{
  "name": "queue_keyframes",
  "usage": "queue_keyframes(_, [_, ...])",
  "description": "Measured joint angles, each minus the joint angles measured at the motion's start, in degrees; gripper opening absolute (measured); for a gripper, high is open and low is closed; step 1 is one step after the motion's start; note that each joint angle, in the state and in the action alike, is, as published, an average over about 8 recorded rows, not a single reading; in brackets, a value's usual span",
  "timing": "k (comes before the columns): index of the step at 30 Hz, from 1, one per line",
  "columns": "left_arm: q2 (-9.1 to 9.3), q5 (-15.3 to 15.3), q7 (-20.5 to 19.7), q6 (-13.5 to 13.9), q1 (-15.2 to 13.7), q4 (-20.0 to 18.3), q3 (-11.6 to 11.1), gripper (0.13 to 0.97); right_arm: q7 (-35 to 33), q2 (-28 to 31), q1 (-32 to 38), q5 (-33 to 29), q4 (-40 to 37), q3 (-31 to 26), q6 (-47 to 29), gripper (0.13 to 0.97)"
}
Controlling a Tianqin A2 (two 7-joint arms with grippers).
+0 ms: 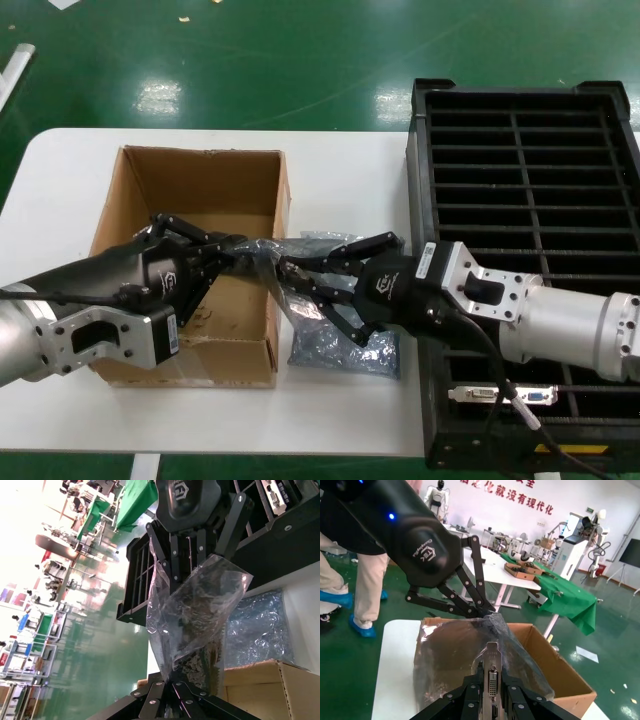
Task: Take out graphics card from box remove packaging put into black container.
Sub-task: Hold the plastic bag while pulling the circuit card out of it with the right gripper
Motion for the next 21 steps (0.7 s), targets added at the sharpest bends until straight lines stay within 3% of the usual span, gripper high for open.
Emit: queue_keyframes(21, [0.0,0.0,0.0,0.0,0.0,0.0,0.0,0.138,1.5,3.2,-1.8,0.4,7.3,0.3,-0.7,0.187])
